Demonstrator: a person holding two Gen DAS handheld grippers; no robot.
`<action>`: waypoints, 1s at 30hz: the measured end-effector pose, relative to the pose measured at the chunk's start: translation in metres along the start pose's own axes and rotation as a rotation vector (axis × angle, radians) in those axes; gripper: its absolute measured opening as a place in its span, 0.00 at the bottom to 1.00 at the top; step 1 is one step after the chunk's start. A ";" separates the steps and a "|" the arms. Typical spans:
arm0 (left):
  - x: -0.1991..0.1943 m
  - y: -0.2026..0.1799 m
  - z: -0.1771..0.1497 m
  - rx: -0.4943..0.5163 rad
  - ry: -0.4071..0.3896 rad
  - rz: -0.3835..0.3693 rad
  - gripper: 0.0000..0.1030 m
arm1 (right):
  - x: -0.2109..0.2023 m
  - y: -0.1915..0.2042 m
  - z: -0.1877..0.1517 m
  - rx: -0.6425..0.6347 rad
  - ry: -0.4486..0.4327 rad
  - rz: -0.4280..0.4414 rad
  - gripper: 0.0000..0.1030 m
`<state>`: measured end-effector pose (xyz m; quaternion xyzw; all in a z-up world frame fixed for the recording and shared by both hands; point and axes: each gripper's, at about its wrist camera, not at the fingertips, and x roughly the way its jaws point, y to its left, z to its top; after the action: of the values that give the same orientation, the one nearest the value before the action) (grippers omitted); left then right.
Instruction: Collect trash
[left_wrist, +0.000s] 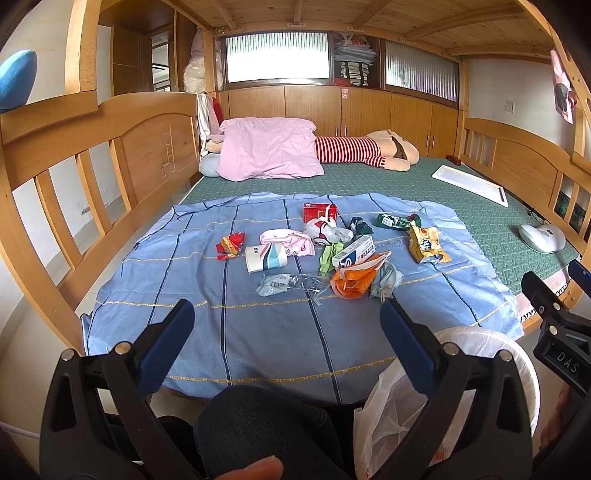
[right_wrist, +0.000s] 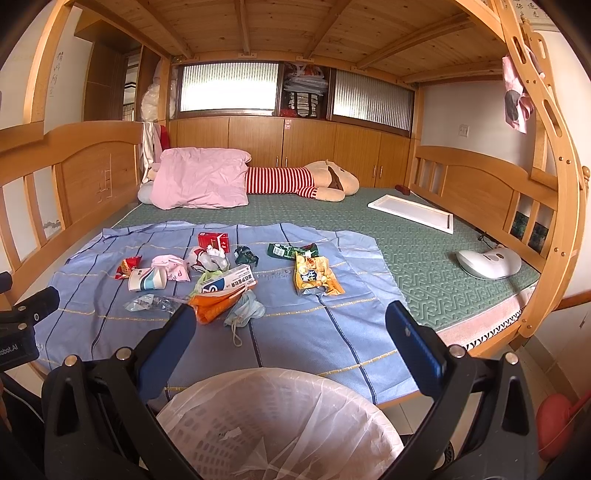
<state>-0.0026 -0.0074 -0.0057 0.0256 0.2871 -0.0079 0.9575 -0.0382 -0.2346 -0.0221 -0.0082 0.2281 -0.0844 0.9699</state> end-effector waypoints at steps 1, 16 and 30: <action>0.001 0.000 -0.001 0.001 0.001 0.000 0.97 | 0.001 0.000 0.000 -0.001 0.001 0.000 0.97; 0.001 -0.003 -0.006 0.002 0.006 -0.002 0.97 | 0.001 0.000 -0.001 0.002 0.011 0.004 0.97; 0.001 -0.003 -0.006 0.001 0.009 -0.002 0.97 | 0.004 0.000 -0.005 0.003 0.021 0.005 0.97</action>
<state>-0.0052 -0.0100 -0.0117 0.0257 0.2912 -0.0088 0.9563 -0.0366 -0.2349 -0.0281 -0.0051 0.2381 -0.0826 0.9677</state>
